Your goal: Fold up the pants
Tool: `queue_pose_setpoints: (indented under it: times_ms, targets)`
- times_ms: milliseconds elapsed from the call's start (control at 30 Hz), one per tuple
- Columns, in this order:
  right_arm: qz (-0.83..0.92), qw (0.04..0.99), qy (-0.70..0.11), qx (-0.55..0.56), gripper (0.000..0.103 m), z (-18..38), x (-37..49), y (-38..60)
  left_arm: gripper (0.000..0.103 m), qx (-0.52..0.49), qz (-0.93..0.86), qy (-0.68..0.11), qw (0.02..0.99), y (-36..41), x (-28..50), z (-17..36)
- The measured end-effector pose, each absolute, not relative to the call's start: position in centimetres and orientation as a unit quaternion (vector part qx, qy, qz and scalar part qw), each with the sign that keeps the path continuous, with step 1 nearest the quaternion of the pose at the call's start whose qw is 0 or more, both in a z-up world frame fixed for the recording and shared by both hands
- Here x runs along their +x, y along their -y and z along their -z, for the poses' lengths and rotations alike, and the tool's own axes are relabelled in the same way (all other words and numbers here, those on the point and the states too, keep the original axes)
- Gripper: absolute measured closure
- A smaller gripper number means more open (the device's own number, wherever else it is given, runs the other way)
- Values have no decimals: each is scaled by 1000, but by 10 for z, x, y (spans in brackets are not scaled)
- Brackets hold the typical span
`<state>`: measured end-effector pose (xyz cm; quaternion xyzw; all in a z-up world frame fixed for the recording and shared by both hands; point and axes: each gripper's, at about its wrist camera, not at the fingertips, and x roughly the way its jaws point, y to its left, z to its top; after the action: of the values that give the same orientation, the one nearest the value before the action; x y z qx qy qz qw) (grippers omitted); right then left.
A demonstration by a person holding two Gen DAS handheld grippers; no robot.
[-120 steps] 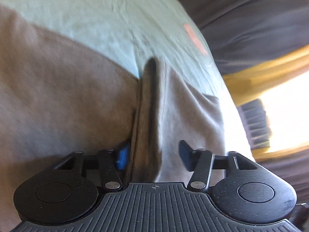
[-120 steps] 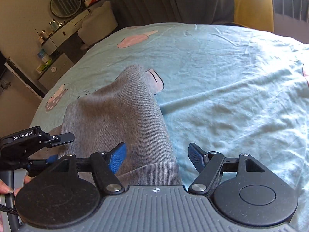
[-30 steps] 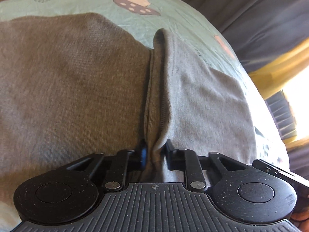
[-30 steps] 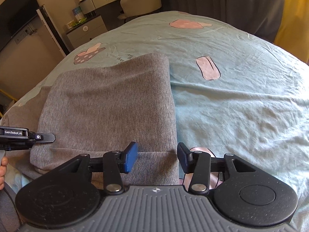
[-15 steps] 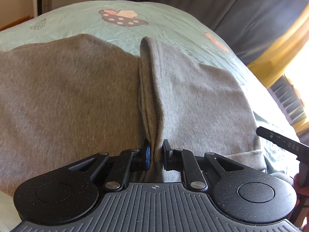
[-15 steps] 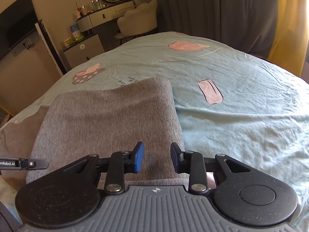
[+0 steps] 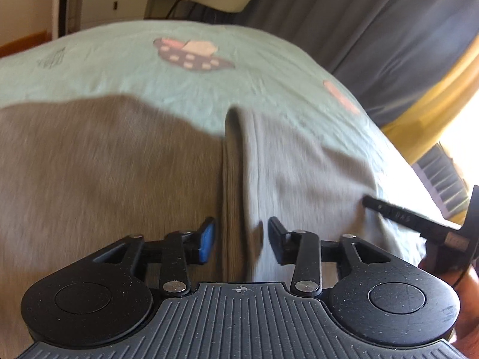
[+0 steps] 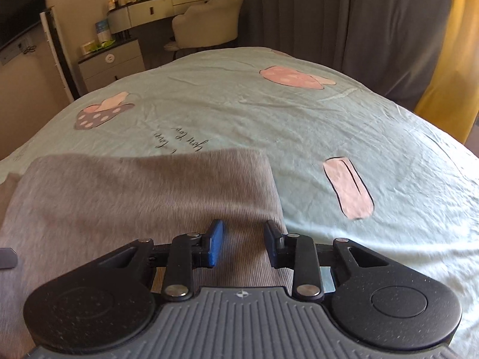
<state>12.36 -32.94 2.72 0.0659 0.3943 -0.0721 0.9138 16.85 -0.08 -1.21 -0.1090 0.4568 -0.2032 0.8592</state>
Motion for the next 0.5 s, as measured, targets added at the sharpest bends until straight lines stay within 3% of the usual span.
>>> queue_pose_setpoints:
  times_ms: [167,233,267,300,333,500]
  targets:
    - [92,922,-369,76,70,-17,128,338,53,-141,201,-493,834,15,215,27]
    - [98,921,-363,104,61,-14,121,347,53,-173,201,-505,821,17,226,36]
    - [97,918,-364,127,59,-13,116,353,58,-186,199,-506,818,17,230,38]
    - [96,917,-358,148,59,-14,110,359,71,-196,200,-505,817,16,232,39]
    - [97,915,-356,161,59,-16,105,363,77,-201,201,-502,816,15,232,38]
    - [97,913,-363,157,60,-25,91,360,81,-166,231,-447,848,17,207,15]
